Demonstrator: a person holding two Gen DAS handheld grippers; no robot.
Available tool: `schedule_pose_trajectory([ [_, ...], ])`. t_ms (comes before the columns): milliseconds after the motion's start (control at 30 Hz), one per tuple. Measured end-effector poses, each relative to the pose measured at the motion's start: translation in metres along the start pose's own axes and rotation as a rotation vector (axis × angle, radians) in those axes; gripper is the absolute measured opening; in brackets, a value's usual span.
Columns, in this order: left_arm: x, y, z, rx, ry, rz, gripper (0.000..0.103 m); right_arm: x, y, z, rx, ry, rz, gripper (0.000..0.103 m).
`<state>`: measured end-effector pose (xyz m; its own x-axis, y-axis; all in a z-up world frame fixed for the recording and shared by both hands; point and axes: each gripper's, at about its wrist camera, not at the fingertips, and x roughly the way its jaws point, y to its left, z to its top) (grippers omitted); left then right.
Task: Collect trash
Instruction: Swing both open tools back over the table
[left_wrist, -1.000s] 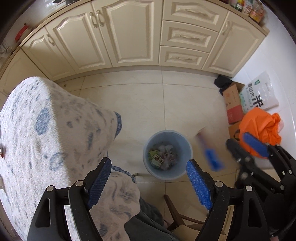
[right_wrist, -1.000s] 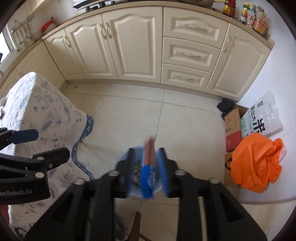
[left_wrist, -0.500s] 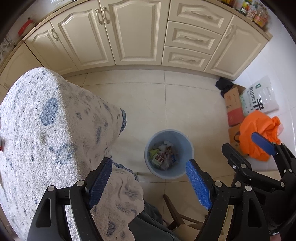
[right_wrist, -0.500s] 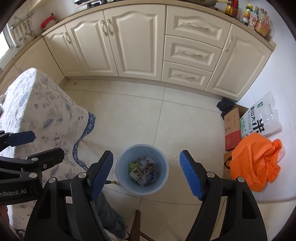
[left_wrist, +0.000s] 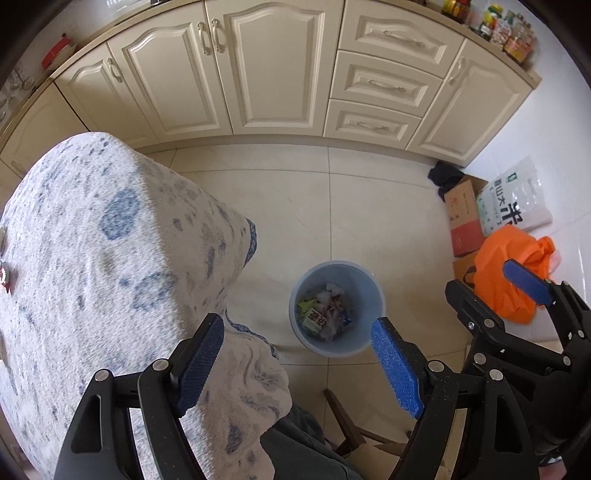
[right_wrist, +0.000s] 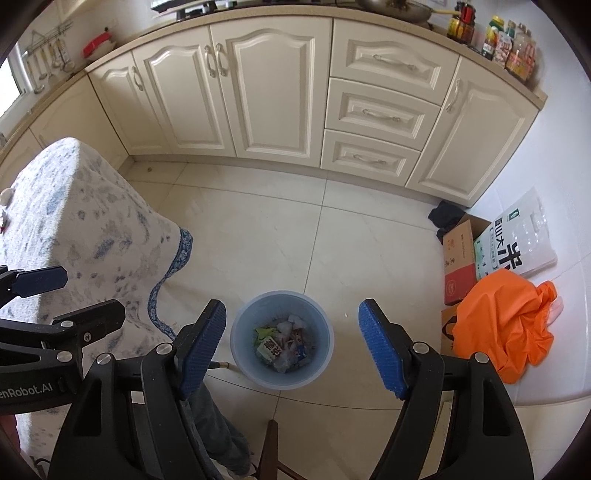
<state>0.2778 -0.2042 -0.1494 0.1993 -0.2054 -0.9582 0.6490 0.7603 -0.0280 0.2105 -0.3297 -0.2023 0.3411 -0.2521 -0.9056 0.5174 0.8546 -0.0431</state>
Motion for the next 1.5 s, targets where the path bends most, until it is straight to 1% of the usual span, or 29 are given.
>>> schedule_pose_trajectory([
  [167, -0.022, 0.014, -0.011, -0.020, -0.030, -0.001, 0.078, -0.012, 0.016, 0.004, -0.027, -0.024, 0.006, 0.076],
  [333, -0.047, 0.034, -0.027, -0.049, -0.061, 0.008, 0.078, -0.027, 0.040, 0.011, -0.081, -0.056, 0.022, 0.076],
  [533, -0.082, 0.068, -0.055, -0.115, -0.116, 0.039, 0.078, -0.049, 0.079, 0.018, -0.160, -0.103, 0.057, 0.076],
  [700, -0.113, 0.103, -0.084, -0.196, -0.149, 0.068, 0.078, -0.062, 0.119, 0.021, -0.237, -0.131, 0.104, 0.078],
  [867, -0.141, 0.152, -0.116, -0.311, -0.166, 0.113, 0.078, -0.078, 0.169, 0.029, -0.325, -0.167, 0.178, 0.080],
  [967, -0.160, 0.185, -0.136, -0.389, -0.187, 0.135, 0.079, -0.090, 0.206, 0.032, -0.392, -0.195, 0.227, 0.081],
  [1067, -0.179, 0.222, -0.157, -0.490, -0.199, 0.171, 0.079, -0.102, 0.246, 0.034, -0.456, -0.218, 0.276, 0.083],
  [1167, -0.194, 0.251, -0.176, -0.580, -0.210, 0.190, 0.079, -0.110, 0.285, 0.033, -0.517, -0.228, 0.325, 0.085],
  [1267, -0.208, 0.283, -0.199, -0.671, -0.221, 0.217, 0.079, -0.112, 0.323, 0.031, -0.574, -0.217, 0.368, 0.085],
  [1367, -0.217, 0.308, -0.220, -0.737, -0.220, 0.230, 0.079, -0.110, 0.361, 0.027, -0.622, -0.192, 0.406, 0.085],
  [1500, -0.218, 0.343, -0.245, -0.834, -0.224, 0.224, 0.079, -0.100, 0.405, 0.026, -0.642, -0.108, 0.482, 0.085],
])
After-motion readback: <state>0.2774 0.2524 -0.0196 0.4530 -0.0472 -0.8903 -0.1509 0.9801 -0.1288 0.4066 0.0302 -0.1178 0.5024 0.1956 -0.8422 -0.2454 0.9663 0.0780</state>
